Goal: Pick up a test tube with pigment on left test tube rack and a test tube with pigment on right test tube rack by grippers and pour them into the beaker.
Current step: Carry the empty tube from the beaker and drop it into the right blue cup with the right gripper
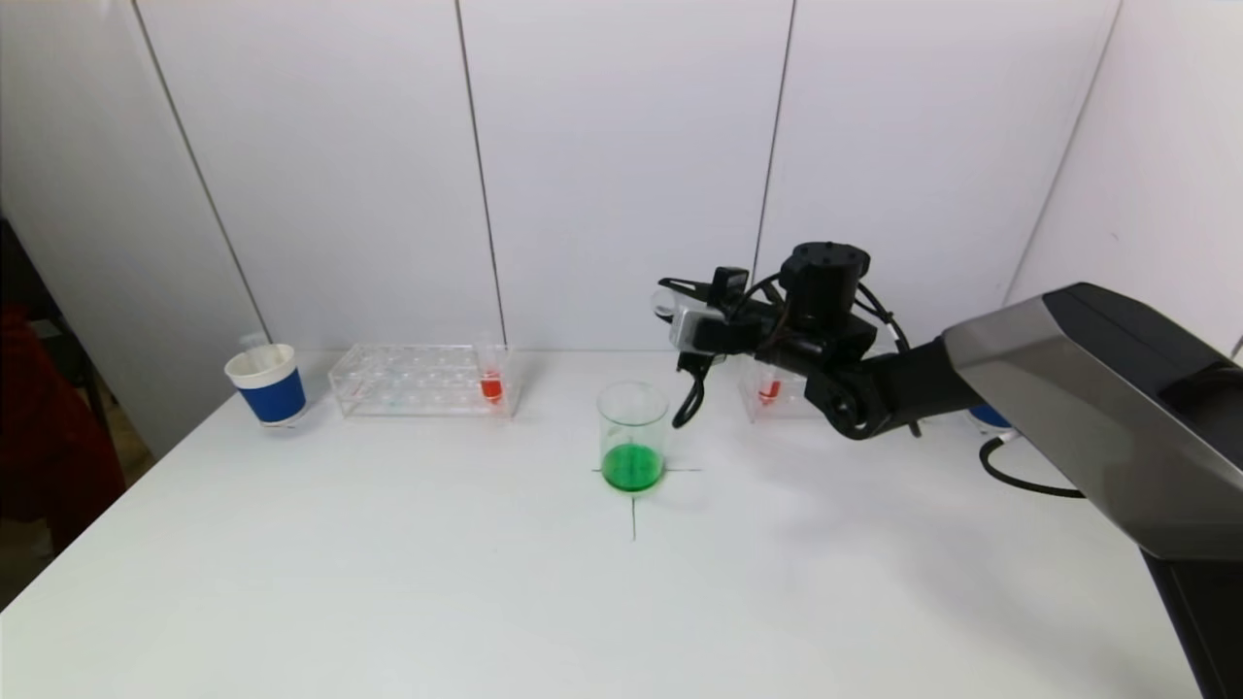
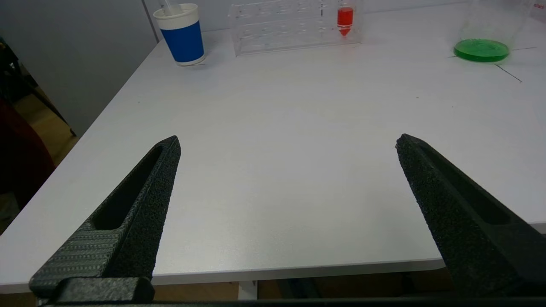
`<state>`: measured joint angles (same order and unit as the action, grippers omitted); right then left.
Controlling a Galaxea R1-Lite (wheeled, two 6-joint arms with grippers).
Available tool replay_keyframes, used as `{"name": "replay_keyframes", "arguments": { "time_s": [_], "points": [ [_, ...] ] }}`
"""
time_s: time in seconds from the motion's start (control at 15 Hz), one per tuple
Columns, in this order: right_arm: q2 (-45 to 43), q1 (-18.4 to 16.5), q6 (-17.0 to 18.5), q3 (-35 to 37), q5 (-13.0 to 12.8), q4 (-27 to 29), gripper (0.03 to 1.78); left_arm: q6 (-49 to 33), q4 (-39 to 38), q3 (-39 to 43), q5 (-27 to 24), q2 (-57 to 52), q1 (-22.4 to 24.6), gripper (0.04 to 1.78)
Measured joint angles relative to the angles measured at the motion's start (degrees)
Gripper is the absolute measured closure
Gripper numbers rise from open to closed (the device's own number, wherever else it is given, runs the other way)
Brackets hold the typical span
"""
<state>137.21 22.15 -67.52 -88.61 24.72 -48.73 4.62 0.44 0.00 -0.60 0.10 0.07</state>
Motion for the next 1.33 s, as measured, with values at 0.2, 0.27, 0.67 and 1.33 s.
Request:
{"name": "replay_keyframes", "arguments": {
  "time_s": [0.2,0.27,0.67,1.33],
  "points": [
    [-3.05,0.65,16.9,-0.02,-7.91,3.45,1.3,0.01,0.0,0.0,0.02,0.0,0.0,0.06],
    [-4.66,0.83,22.21,-0.02,-10.26,5.57,1.29,0.01,0.0,0.0,0.02,0.0,0.0,0.06],
    [-16.62,-0.02,51.49,-0.05,-17.92,23.02,1.29,0.04,0.0,0.0,0.0,0.0,0.0,0.06],
    [-29.62,-21.63,67.17,3.78,-17.64,32.57,1.29,0.01,0.0,0.0,0.02,0.0,0.0,0.06]
  ]
}}
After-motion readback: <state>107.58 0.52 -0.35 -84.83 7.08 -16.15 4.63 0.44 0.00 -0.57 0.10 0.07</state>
